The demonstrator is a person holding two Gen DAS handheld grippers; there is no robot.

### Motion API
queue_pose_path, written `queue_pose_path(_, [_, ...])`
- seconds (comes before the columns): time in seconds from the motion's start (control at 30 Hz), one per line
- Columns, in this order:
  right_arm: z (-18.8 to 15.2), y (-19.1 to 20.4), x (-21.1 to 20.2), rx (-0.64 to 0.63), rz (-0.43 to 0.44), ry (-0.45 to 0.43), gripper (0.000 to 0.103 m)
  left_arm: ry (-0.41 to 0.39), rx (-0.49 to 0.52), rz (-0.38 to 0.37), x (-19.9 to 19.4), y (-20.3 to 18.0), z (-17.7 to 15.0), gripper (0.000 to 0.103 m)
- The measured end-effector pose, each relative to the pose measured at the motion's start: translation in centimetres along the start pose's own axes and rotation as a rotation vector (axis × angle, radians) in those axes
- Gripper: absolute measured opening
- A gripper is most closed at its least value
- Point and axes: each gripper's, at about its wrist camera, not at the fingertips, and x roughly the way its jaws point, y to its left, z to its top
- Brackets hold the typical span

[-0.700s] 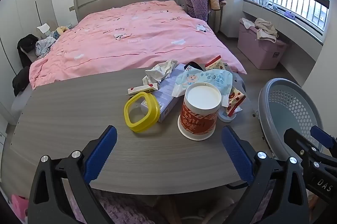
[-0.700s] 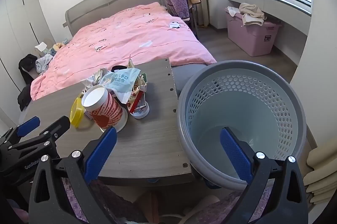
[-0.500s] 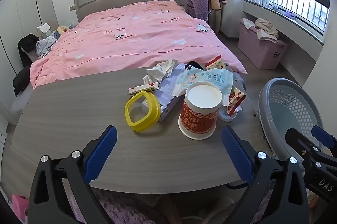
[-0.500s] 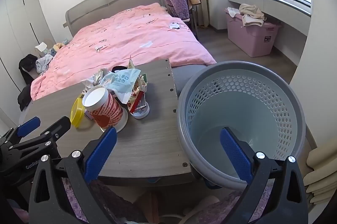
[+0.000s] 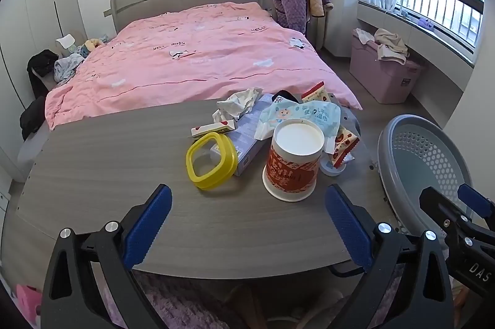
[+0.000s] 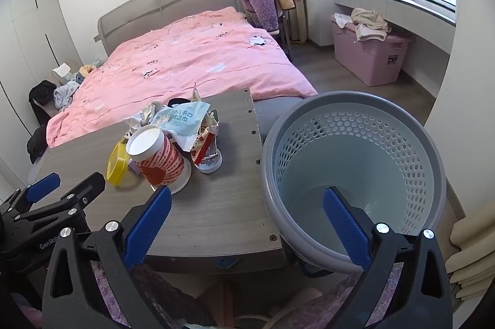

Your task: Collect trash

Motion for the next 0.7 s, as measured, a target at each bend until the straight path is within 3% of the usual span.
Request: queue_pose_path(0.7, [0.1,0.3,-1.2,-0.002,0.001,-0.018,0.096,-0.012,-0.005,-0.002,-0.7,0.2,-0.4,0.095])
